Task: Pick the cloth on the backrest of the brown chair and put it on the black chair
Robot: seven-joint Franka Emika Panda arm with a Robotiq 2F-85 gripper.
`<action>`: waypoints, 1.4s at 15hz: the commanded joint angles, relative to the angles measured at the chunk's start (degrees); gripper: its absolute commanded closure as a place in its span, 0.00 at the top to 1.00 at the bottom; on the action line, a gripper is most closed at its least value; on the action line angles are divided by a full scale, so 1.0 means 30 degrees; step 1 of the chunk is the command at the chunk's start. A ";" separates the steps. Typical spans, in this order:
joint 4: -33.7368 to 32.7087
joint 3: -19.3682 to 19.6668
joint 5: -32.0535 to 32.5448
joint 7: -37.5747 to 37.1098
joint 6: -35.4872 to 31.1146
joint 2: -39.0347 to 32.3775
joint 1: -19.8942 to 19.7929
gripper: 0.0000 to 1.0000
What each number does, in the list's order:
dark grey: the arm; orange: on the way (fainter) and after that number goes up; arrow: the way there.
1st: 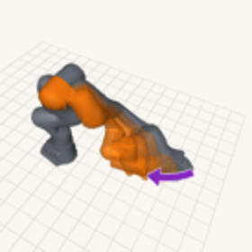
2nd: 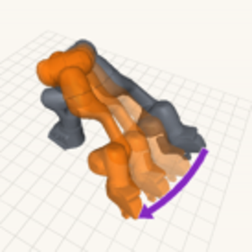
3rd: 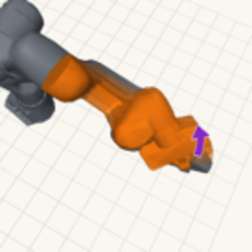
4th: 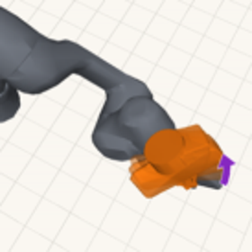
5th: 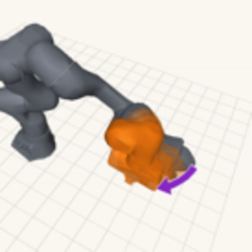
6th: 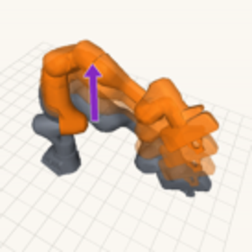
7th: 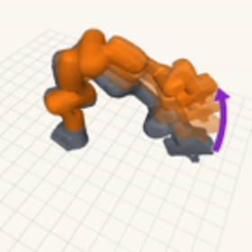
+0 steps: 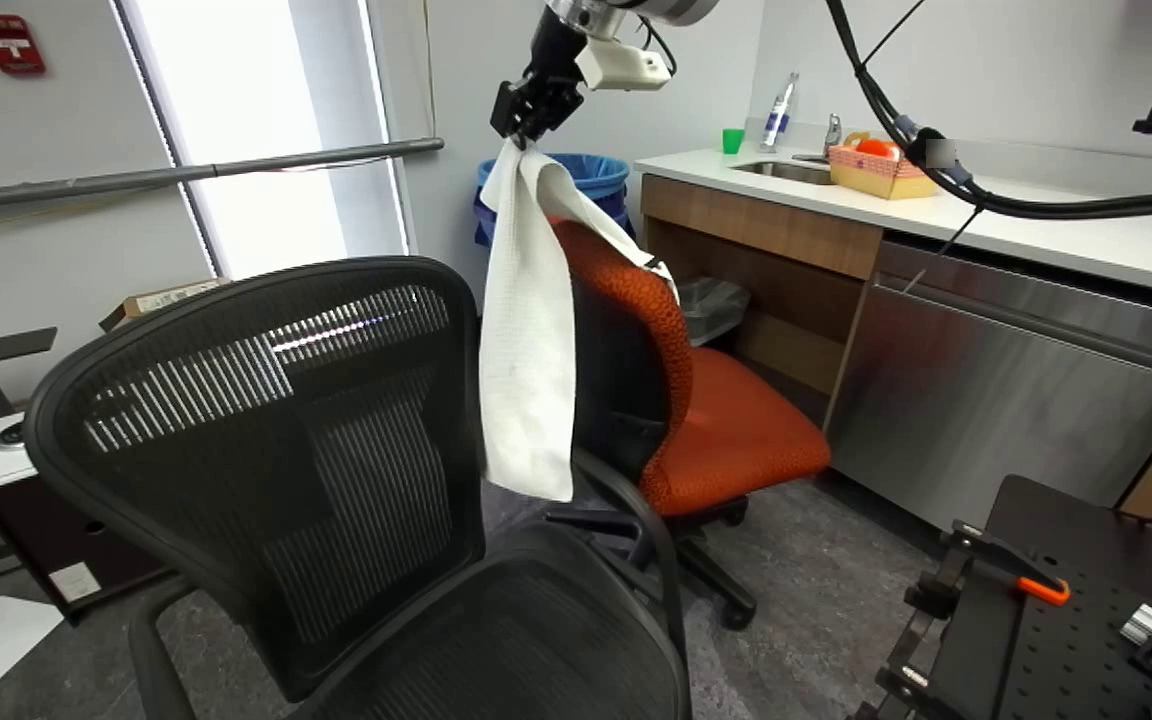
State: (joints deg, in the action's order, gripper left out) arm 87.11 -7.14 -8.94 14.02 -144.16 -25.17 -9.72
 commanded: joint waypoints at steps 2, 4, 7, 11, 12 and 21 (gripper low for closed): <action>0.0403 -0.1290 -0.1613 0.2358 0.1750 0.1589 0.0487 0.00; 0.0393 -0.1684 -0.1961 0.2863 0.2506 0.2009 0.0917 0.00; 0.0470 -0.2194 -0.2505 0.3635 0.3328 0.2627 0.1576 0.00; 0.0276 -0.2541 -0.2907 0.4130 0.4394 0.3061 0.2545 0.00; 0.0226 -0.2532 -0.2912 0.4190 0.4669 0.3145 0.2727 0.00; 0.0138 -0.2295 -0.2540 0.4567 0.5579 0.3367 0.3371 0.00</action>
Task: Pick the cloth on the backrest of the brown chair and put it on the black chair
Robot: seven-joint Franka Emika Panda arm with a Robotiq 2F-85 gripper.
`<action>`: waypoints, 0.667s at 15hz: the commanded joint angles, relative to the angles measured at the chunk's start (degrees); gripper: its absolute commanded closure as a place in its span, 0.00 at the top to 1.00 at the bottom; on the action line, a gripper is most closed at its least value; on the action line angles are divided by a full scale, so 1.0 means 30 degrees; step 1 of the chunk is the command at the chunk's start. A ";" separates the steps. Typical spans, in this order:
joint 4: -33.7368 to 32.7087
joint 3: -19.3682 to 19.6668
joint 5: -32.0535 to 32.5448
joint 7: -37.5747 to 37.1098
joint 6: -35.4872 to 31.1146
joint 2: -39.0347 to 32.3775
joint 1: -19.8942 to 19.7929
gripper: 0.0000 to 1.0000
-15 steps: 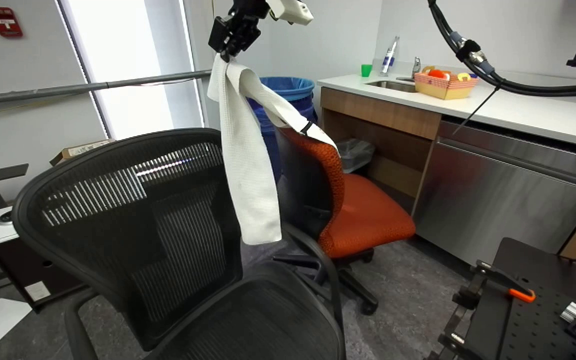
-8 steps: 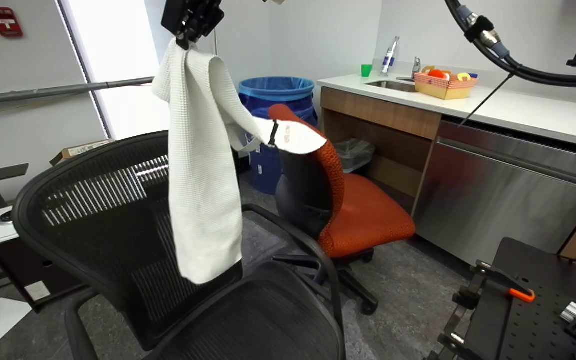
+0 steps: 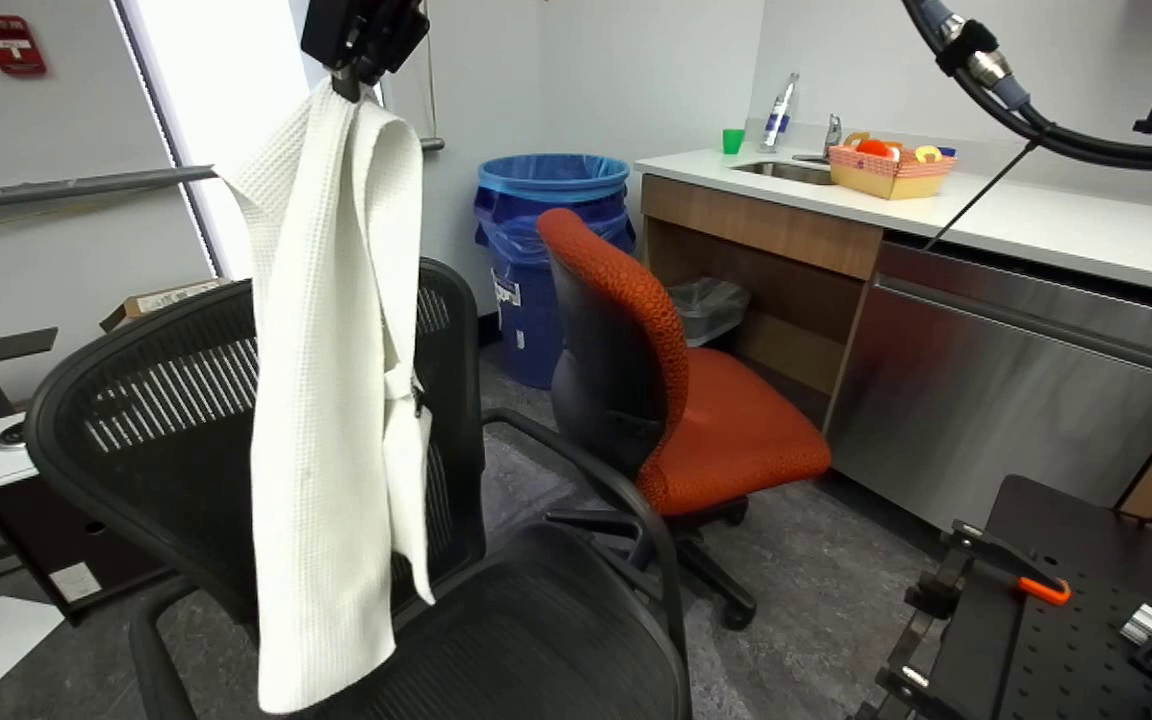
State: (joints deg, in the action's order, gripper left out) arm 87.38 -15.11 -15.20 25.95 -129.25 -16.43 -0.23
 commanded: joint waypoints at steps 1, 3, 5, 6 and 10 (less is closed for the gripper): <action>0.0056 0.0379 -0.0405 0.0596 0.0615 0.0463 0.0214 0.00; 0.0042 0.0408 -0.0316 0.0642 0.0657 0.0465 0.0224 0.00; 0.0019 0.0428 -0.0258 0.0796 0.0680 0.0456 0.0224 0.00; 0.0013 0.0453 -0.0196 0.0868 0.0684 0.0456 0.0230 0.00; 0.0025 0.0642 0.0240 0.0949 0.0764 0.0507 0.0308 0.00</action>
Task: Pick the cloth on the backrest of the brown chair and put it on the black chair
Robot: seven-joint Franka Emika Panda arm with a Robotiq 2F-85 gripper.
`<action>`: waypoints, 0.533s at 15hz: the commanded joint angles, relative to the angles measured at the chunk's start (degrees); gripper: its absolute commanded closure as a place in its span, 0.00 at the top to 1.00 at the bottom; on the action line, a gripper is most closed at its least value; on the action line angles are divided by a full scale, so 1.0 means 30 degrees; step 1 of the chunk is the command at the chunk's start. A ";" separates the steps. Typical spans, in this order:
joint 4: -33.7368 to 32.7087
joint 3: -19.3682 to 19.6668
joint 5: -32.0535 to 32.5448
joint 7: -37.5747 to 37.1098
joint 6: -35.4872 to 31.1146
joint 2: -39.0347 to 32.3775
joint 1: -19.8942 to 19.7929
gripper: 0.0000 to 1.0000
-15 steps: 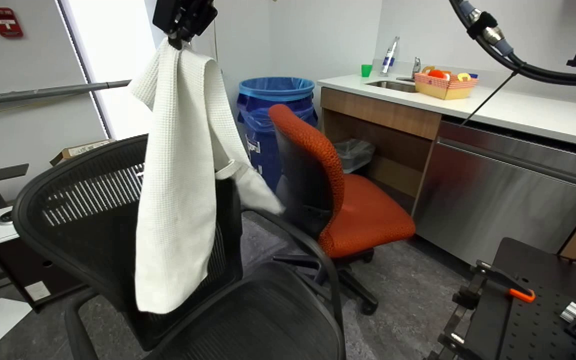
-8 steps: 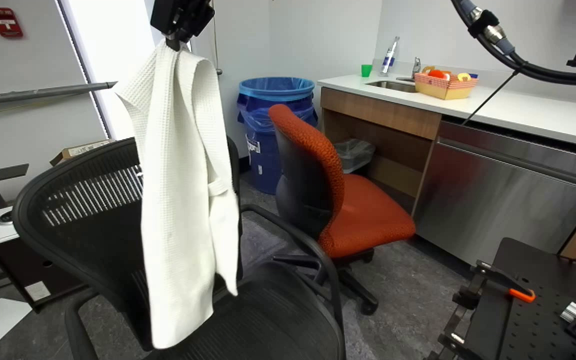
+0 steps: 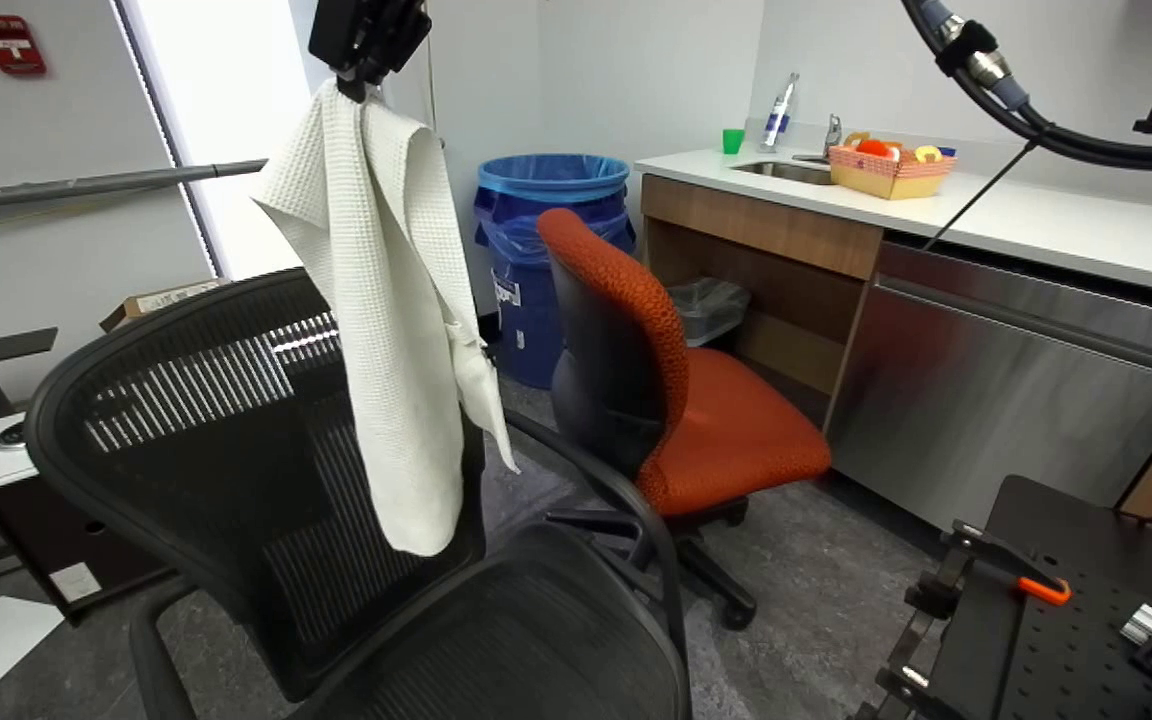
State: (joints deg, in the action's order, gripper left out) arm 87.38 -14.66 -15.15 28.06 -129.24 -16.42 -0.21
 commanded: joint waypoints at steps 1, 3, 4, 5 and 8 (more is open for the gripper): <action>0.0030 0.0540 0.0338 0.0183 0.0827 0.0523 0.0319 0.00; 0.0067 0.0684 0.0709 -0.0099 0.0925 0.0590 0.0397 0.00; 0.0164 0.0781 0.0897 -0.0481 0.0754 0.0653 0.0478 0.00; -0.0079 0.0615 0.0369 -0.0003 0.0305 0.0072 0.0395 0.00; -0.0069 0.0635 0.0383 -0.0014 0.0306 -0.0012 0.0410 0.00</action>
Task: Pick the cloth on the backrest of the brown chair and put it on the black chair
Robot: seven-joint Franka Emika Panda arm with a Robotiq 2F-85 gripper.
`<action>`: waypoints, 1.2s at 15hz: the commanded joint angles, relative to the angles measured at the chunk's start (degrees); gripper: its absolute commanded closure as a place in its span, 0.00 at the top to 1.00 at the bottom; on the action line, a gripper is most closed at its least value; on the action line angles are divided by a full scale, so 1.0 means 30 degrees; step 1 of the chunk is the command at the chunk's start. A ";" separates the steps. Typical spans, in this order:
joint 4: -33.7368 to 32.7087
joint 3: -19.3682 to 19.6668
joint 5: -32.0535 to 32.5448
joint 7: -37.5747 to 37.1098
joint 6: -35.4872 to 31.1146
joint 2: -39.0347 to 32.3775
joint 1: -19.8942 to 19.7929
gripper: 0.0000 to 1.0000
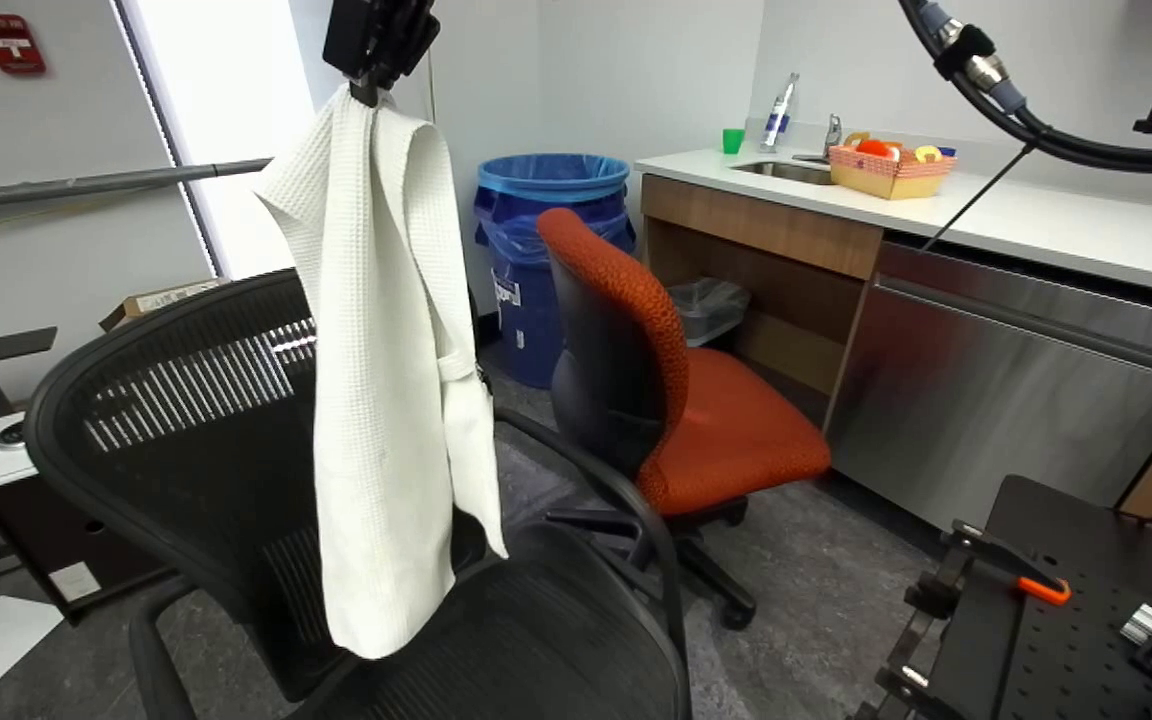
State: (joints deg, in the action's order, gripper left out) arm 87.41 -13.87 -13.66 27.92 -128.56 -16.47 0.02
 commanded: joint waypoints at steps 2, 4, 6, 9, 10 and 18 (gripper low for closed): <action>-0.0076 0.0367 -0.0111 0.0033 0.0076 -0.0052 0.0343 0.00; -0.0076 0.0366 -0.0110 0.0033 0.0076 -0.0056 0.0345 0.00; -0.0020 0.0418 -0.0001 -0.0171 0.0135 -0.0044 0.0380 0.00; -0.0011 0.0595 0.0402 -0.0681 0.0194 -0.0061 0.0520 0.00; 0.0032 0.0617 0.0379 -0.0728 0.0202 -0.0054 0.0522 0.00; -0.0026 0.0756 0.0404 -0.0997 0.0422 -0.0073 0.0658 0.44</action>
State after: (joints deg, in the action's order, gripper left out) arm 87.52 -12.67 -13.15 26.44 -128.52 -17.24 0.98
